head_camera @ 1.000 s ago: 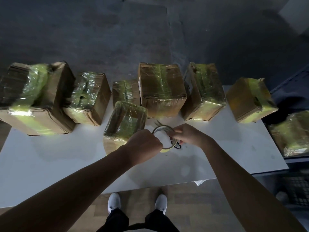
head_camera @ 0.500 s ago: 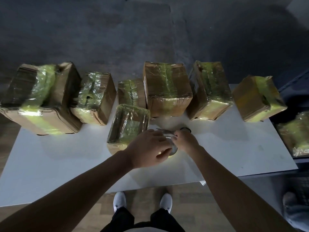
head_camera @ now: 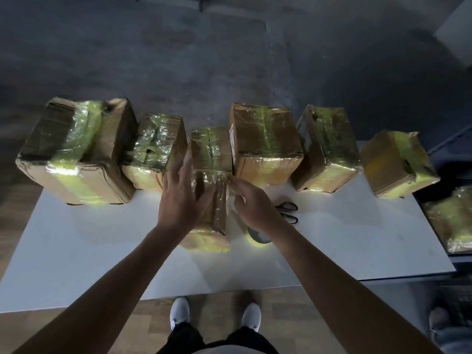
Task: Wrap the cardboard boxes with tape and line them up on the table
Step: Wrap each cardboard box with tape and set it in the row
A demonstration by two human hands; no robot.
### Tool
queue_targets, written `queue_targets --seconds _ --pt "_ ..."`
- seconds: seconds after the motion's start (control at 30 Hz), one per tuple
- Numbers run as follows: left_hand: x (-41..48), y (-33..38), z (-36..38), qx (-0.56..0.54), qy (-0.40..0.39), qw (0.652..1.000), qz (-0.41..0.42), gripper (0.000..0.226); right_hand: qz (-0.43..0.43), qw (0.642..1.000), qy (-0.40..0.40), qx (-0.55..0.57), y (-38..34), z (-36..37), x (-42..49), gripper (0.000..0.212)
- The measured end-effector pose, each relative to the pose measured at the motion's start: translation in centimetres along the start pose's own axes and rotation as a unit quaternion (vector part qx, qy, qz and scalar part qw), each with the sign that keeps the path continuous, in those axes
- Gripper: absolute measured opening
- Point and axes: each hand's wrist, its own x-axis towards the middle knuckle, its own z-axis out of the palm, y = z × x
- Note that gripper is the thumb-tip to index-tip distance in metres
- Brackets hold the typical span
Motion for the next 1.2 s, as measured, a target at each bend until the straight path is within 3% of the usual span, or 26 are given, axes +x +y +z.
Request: queue_targets --seconds 0.13,0.27,0.37,0.47,0.67,0.77,0.87,0.93,1.03,1.1,1.2 --pt "1.0 -1.0 0.3 0.023 -0.037 0.998 -0.036 0.071 -0.006 0.999 -0.029 0.020 -0.6 2.2 -1.5 0.062" --pt "1.7 -2.0 -0.2 0.011 -0.029 0.998 -0.052 0.060 -0.024 0.992 -0.110 -0.051 0.7 3.0 -2.7 0.069" --pt "1.4 -2.4 -0.2 0.019 -0.011 0.998 -0.052 0.059 -0.022 0.998 -0.039 -0.035 0.8 2.5 -2.7 0.054" --pt "1.1 -1.8 0.3 0.047 -0.008 0.998 -0.052 0.059 -0.001 0.999 0.042 0.028 -0.4 2.8 -1.5 0.060" --pt "1.6 -2.2 0.7 0.064 -0.007 0.996 -0.062 0.059 -0.010 0.998 -0.052 0.042 -0.8 4.3 -1.0 0.074" --pt "1.7 -2.6 0.6 0.064 -0.004 0.995 -0.079 0.070 0.001 0.993 -0.120 -0.005 0.1 4.3 -2.3 0.079" --pt "1.7 -3.1 0.0 0.070 -0.068 0.991 -0.092 0.100 -0.025 0.992 -0.116 -0.035 0.5 3.8 -2.8 0.058" --pt "2.0 -3.6 -1.1 0.035 -0.125 0.983 -0.129 0.109 -0.041 0.997 -0.062 -0.024 0.3 2.7 -1.9 0.039" --pt "2.1 -4.7 -2.6 -0.035 -0.141 0.982 -0.124 0.102 -0.081 0.995 0.051 0.015 -0.2 1.5 0.3 0.033" --pt "1.3 -5.4 -2.7 -0.101 -0.113 0.983 -0.100 0.089 -0.080 0.996 0.011 0.033 -1.3 1.6 1.7 0.046" --pt "-0.4 -6.3 -2.3 -0.206 -0.111 0.966 -0.107 0.083 -0.050 0.996 -0.072 0.035 -2.0 3.1 2.9 0.034"
